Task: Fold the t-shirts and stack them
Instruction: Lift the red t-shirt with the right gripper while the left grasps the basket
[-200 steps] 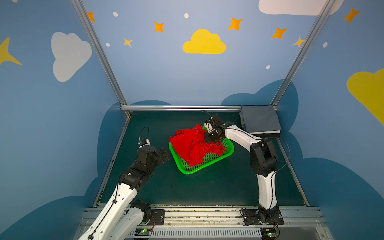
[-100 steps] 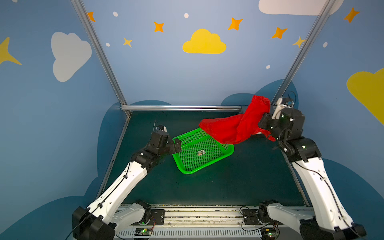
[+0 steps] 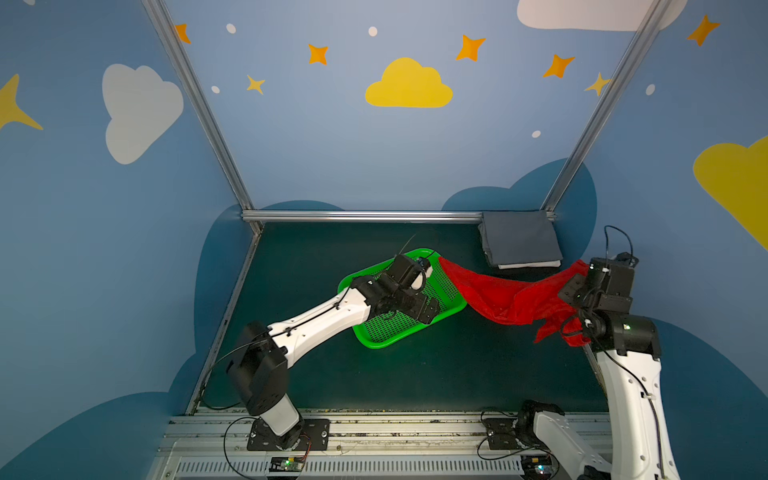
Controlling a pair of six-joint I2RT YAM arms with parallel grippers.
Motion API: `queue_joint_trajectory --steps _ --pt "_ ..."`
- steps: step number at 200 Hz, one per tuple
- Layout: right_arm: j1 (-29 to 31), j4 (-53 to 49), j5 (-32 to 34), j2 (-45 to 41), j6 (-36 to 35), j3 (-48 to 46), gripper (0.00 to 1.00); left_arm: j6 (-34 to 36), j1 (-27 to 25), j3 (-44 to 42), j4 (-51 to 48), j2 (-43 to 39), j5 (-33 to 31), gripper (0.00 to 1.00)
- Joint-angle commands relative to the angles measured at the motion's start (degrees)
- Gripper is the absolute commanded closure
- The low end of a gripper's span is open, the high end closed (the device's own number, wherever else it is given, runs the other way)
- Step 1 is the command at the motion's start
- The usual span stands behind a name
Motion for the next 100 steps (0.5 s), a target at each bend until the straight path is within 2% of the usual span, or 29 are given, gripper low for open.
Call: queue_joint_trajectory --steps 1,13,25,49,68,80,100 --pt "-1.7 -1.1 -1.2 -3.1 1.4 -0.4 1.0 2.0 -1.1 1.0 -2.7 3.4 3.4 0.02" --pt "-2.2 -1.1 -2.1 -3.8 3.0 -1.8 1.0 1.6 -1.6 0.7 -1.2 5.3 3.1 0.07" --pt "-2.8 -0.1 -4.2 -4.0 3.7 -3.5 1.0 0.6 -2.0 0.6 -0.4 7.4 1.4 0.08" --pt "-4.5 1.9 -11.2 -3.6 5.2 -6.8 1.0 -1.9 -2.0 2.2 -2.0 11.7 -6.1 0.13" --pt "-4.8 3.7 -13.8 -3.6 5.9 -9.2 1.0 -5.4 -1.5 3.3 -3.6 14.2 -13.1 0.26" --pt "-4.8 4.3 -15.2 -3.4 6.4 -10.5 1.0 -7.8 -0.5 3.8 -4.6 15.3 -16.9 0.3" --pt "-4.8 5.6 -19.5 -3.4 6.3 -12.7 1.0 -10.3 1.8 2.9 -4.5 15.4 -19.0 0.4"
